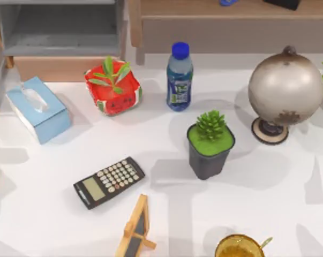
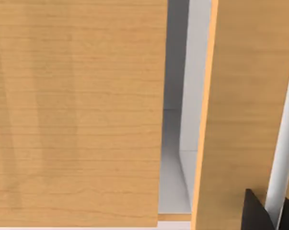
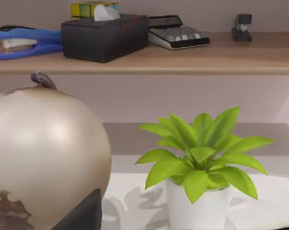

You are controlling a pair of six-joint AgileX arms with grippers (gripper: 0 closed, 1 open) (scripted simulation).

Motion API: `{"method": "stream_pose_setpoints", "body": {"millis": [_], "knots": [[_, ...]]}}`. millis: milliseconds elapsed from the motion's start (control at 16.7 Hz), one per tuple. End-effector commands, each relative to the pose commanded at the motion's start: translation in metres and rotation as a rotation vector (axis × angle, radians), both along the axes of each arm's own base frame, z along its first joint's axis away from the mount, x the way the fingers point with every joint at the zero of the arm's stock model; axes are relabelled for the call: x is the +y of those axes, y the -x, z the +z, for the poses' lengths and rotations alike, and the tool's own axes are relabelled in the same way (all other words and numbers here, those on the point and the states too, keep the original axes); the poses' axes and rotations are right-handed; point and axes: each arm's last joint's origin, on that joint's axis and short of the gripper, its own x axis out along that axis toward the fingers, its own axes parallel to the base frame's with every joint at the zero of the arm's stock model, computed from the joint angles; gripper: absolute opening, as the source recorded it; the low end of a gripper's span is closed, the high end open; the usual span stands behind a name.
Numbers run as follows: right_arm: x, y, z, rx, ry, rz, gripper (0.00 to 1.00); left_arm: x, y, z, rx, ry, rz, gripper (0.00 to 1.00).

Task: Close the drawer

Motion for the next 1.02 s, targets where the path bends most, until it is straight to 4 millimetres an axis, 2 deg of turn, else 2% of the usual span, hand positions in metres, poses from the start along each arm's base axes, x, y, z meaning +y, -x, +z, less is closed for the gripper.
{"method": "stream_pose_setpoints", "body": {"millis": [180, 480, 600, 840, 1020], "knots": [[0.0, 0.0, 0.0, 0.0, 0.0, 0.0, 1.0, -0.001, -0.011, -0.002, 0.007, 0.001, -0.004, 0.0], [0.0, 0.0, 0.0, 0.0, 0.0, 0.0, 1.0, 0.0, -0.057, 0.001, -0.005, -0.004, 0.0, 0.0], [0.0, 0.0, 0.0, 0.0, 0.0, 0.0, 1.0, -0.001, -0.063, 0.0, 0.0, 0.0, 0.0, 0.0], [0.0, 0.0, 0.0, 0.0, 0.0, 0.0, 1.0, 0.0, -0.062, -0.001, 0.004, 0.002, 0.003, 0.0], [0.0, 0.0, 0.0, 0.0, 0.0, 0.0, 1.0, 0.0, -0.079, -0.004, 0.01, 0.001, 0.0, 0.0]]}}
